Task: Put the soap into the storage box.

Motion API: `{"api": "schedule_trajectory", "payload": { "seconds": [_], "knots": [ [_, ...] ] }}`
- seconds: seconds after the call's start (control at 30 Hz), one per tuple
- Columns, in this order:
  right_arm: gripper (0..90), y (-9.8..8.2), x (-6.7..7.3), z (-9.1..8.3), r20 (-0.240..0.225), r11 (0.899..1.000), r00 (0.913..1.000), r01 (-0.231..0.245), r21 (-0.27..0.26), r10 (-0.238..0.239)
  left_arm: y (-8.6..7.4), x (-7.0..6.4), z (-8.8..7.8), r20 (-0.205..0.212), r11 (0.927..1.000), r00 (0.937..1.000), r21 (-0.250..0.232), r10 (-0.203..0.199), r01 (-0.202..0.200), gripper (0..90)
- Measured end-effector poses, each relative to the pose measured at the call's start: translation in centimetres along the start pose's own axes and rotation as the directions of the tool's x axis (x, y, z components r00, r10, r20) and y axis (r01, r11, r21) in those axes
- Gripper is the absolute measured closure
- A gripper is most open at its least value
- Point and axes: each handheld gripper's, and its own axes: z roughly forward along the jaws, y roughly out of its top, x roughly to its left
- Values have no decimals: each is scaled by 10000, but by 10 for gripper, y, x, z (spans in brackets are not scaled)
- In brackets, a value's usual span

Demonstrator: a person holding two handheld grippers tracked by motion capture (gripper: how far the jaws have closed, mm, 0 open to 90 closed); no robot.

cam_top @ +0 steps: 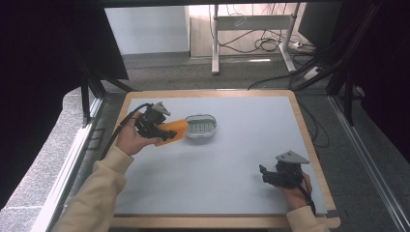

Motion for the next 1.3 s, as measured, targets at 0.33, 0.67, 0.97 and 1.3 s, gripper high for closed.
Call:
{"api": "schedule_trajectory", "payload": {
  "seconds": [0.33, 0.67, 0.97, 1.3],
  "knots": [
    [152, 0, 0, 0, 2, 10000, 10000, -15, -10, 15, 13, 3, 4, 18, 9999, 10000, -64, 78, -78, 621],
    [152, 0, 0, 0, 24, 10000, 10000, -25, 6, 25, 20, 9, 9, 47, 9999, 9999, -40, 138, -138, 621],
    [152, -1, 0, 1, 32, 10000, 10000, -15, 36, 15, 25, 17, 16, 242, 9999, 9997, -155, 24, -20, 621],
    [152, -1, -1, 1, 53, 10000, 10000, -3, 69, 3, 35, 25, 26, 319, 9997, 9993, -195, 183, -177, 621]
  ]
}}
